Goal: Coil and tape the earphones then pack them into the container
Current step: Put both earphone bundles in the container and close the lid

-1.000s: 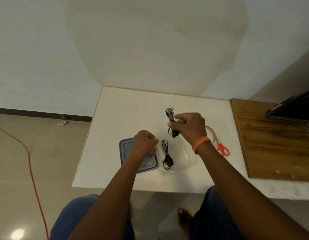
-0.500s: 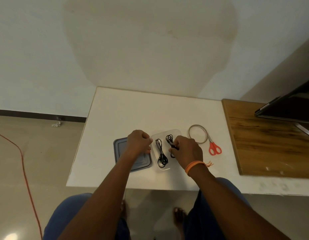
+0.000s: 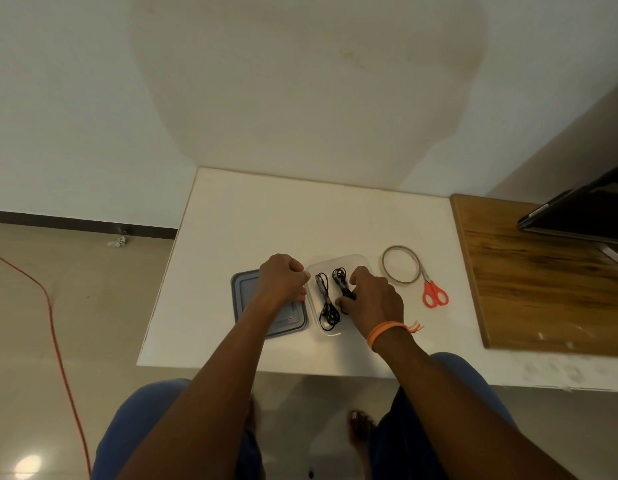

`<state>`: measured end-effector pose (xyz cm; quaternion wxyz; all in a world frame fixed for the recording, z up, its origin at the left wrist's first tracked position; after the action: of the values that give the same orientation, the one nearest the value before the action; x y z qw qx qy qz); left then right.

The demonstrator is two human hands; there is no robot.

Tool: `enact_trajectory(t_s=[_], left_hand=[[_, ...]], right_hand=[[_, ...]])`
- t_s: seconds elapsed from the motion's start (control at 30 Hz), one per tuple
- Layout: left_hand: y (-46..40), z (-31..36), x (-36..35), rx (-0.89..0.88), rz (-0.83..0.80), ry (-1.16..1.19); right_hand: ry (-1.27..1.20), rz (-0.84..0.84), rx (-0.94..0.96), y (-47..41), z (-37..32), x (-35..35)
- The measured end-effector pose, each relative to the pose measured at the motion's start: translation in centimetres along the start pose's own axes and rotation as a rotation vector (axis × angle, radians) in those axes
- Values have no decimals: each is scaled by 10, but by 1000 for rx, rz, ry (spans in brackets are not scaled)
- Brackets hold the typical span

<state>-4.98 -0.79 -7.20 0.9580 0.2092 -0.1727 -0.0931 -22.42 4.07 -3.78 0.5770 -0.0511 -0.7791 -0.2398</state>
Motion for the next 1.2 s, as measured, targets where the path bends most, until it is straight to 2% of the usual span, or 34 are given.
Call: enact_trajectory(t_s=[0.33,0.6,0.73,0.93,1.2], left_hand=[[-2,-2,0,4,7,0],[-3,-2,0,7,12,8],[-2,-3,0,2,16,4],[-2,-2,2,-17,31,-6],[2,1,3,-37,61,20]], right_hand=[[58,41,55,-2,-3,-2],[360,95,231,2,-19,-17],[512,43,295,5,-25,-29],[562,31,392,10,-34,-33],[343,83,161,-2,-7,-12]])
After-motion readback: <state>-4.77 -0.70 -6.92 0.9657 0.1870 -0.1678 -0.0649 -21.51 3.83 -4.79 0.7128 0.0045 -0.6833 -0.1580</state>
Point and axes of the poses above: each hand's wrist, its own y-axis away from the middle knuckle, its own x-axis out of the back of the hand, z = x × y, the point moved 9 cm from there along -y, towards the middle knuckle, and after that the axes turned 8 degrees about -x, right-handed, at the moved point
